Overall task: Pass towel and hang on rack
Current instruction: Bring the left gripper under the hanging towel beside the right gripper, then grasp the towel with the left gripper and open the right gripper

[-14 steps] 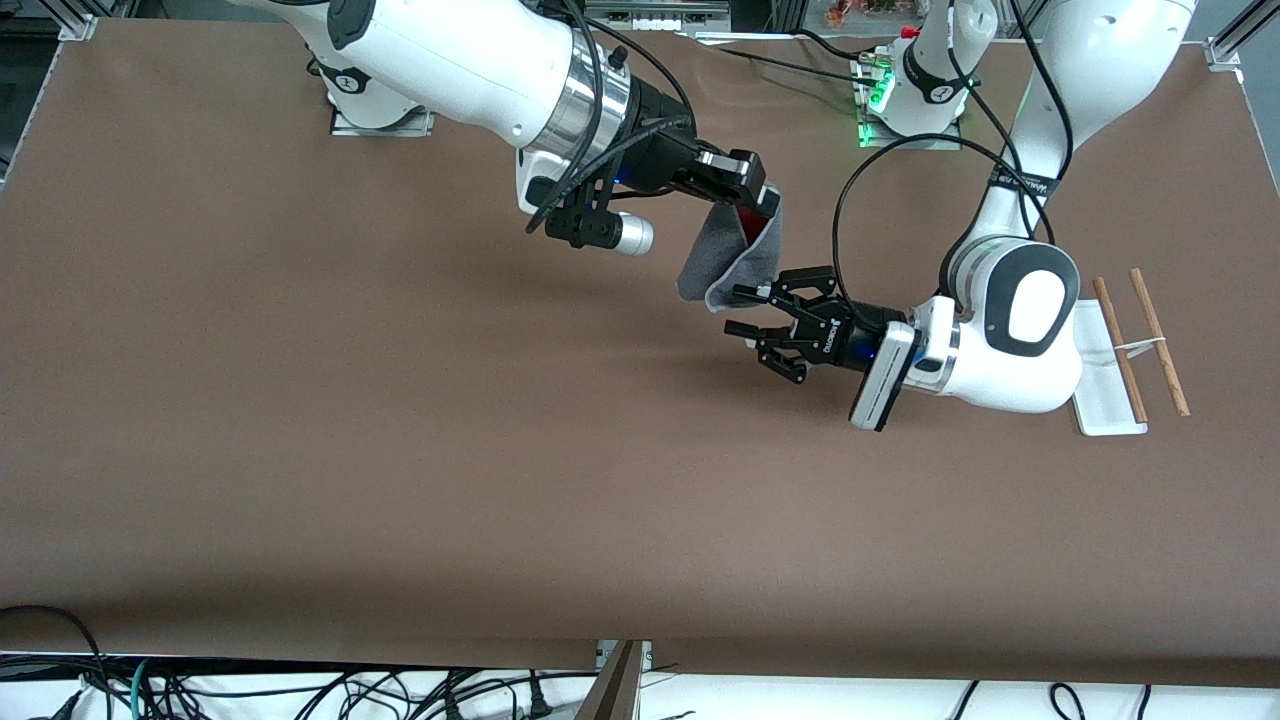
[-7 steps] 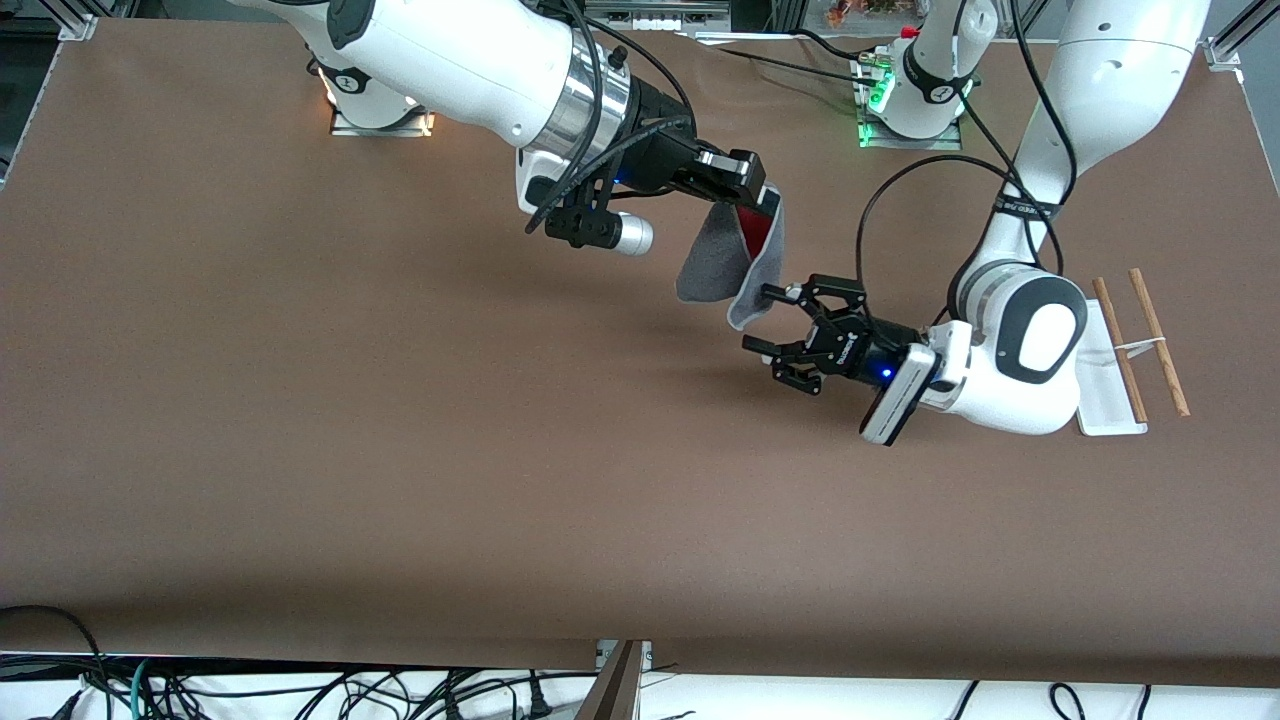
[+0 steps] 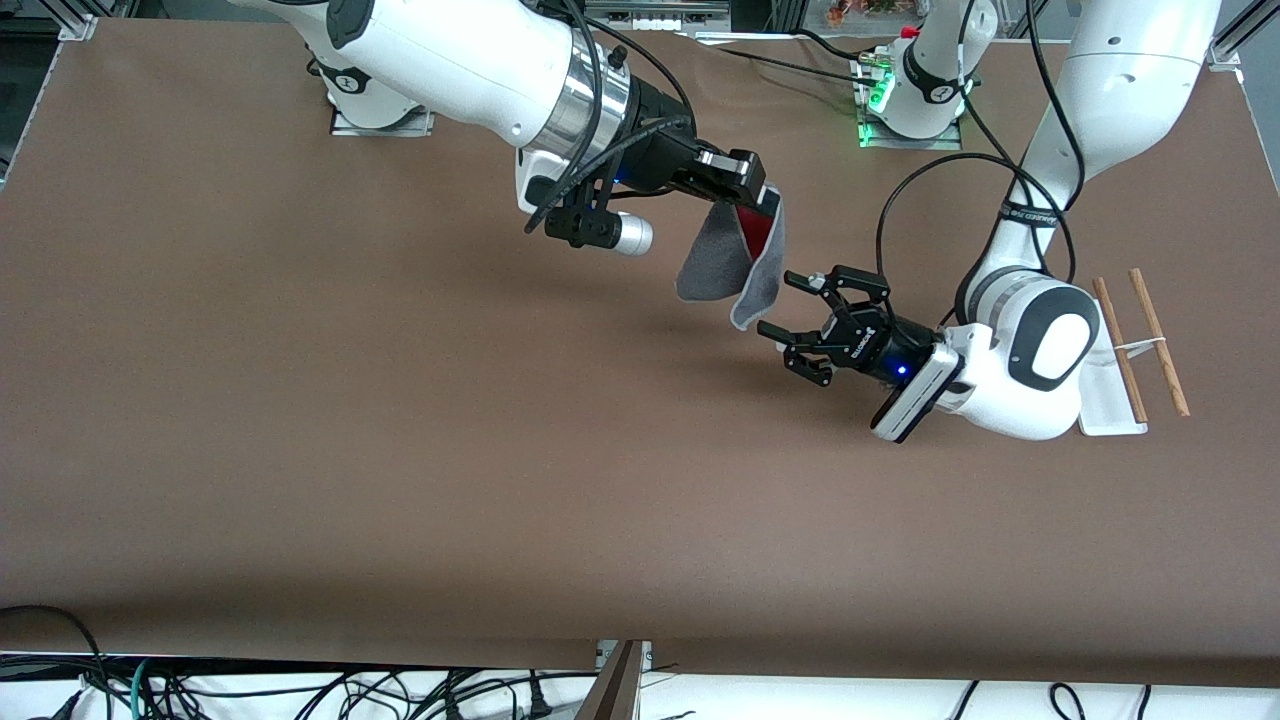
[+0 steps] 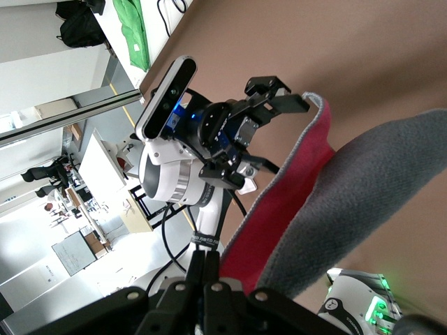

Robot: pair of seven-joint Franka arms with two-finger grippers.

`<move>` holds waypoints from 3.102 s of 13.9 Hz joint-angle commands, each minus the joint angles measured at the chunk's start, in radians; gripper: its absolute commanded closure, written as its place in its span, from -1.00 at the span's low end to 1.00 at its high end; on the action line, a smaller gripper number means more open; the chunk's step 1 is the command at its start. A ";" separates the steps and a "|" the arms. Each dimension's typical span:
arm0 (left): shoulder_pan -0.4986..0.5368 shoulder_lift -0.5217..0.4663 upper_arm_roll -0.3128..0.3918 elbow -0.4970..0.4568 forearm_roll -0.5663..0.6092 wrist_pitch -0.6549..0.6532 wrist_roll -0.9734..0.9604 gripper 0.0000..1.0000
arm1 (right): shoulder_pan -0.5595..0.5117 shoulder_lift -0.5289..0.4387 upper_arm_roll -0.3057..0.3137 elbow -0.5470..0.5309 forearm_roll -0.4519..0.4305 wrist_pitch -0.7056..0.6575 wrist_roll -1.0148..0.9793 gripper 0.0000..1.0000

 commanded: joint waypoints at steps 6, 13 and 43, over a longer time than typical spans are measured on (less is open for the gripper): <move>-0.041 0.102 -0.007 0.071 -0.126 0.002 -0.044 -0.40 | 0.010 -0.001 -0.012 0.015 0.012 0.002 0.019 1.00; -0.026 0.088 -0.081 0.025 -0.131 -0.009 -0.064 -0.04 | 0.010 -0.001 -0.012 0.015 0.012 -0.002 0.019 1.00; -0.001 0.119 -0.077 0.036 -0.082 -0.118 -0.351 1.00 | 0.007 -0.001 -0.012 0.015 0.012 -0.002 0.017 1.00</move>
